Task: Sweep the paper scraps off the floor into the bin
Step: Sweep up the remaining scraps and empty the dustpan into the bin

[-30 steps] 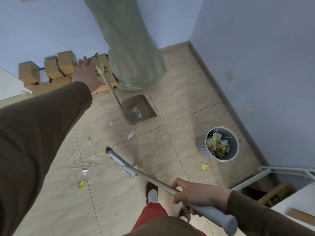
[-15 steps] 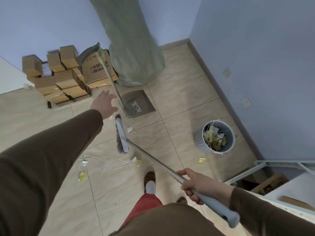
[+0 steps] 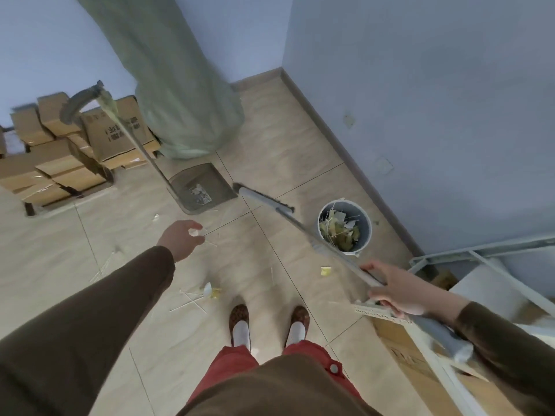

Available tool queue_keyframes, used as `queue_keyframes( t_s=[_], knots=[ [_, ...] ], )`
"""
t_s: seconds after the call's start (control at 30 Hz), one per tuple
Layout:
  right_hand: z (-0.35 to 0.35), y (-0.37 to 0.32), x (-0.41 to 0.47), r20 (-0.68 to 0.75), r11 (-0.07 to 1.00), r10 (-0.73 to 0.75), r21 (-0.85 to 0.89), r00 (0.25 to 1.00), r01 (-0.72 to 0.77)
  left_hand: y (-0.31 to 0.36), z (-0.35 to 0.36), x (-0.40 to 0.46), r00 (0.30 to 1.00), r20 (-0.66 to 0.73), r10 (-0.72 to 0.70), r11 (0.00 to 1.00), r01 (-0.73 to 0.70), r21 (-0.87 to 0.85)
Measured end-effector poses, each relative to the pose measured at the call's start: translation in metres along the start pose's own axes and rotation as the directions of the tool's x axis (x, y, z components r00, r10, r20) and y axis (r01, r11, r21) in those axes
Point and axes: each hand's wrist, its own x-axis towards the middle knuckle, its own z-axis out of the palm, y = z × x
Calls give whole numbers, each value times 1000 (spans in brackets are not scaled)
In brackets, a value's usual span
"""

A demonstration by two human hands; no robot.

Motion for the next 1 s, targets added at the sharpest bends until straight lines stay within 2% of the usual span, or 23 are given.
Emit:
queue_keyframes(
  t_s=[0.17,0.27,0.4,0.5,0.6,0.7,0.83,1.0],
  knots=[
    [-93,30,61,-103,997,-10,-72,995,3,45,39,-7,1000,26,-15,1000,15,-5],
    [-154,44,116,-155,981,-41,-192,987,11,69,62,-12,999,21,-40,999,40,-6],
    [-217,74,186,-222,974,20,-214,975,-69,93,95,-17,997,23,-70,998,70,5],
    [-235,111,220,-259,961,104,-222,960,-164,102,118,-17,996,43,-77,997,76,28],
    [-227,159,234,-355,944,159,-219,921,-247,105,135,-17,994,75,-77,996,74,45],
    [-203,210,226,-322,915,278,-196,905,-351,105,146,-20,993,86,-85,995,79,61],
    [-150,250,207,-231,896,427,-21,874,-443,107,149,-23,989,116,-87,994,78,73],
    [-61,238,173,-119,853,487,279,866,-441,107,149,-37,993,119,-14,998,7,64]
  ],
)
